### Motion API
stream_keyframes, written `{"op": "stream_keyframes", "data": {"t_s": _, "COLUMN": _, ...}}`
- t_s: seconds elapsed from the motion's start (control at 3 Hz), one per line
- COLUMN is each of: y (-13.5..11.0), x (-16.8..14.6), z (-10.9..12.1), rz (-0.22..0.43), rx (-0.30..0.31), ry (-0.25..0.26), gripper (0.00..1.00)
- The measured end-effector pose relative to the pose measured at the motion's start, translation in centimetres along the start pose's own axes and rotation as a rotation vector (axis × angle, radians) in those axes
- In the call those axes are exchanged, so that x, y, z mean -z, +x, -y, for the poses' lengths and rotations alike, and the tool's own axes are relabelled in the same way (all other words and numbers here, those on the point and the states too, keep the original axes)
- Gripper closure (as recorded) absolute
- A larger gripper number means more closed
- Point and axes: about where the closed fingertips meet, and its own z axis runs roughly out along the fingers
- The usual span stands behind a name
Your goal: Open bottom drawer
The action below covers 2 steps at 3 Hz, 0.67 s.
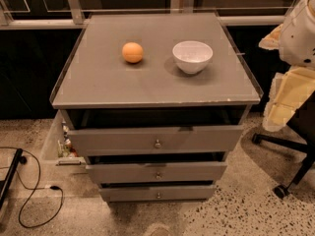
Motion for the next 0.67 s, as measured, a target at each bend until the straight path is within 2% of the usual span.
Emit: {"op": "stream_keyframes", "data": {"t_s": 0.67, "y": 0.11, "x": -0.57, "z": -0.41, "rz": 0.014, "rx": 0.006, "ry": -0.011, "gripper": 0.00}}
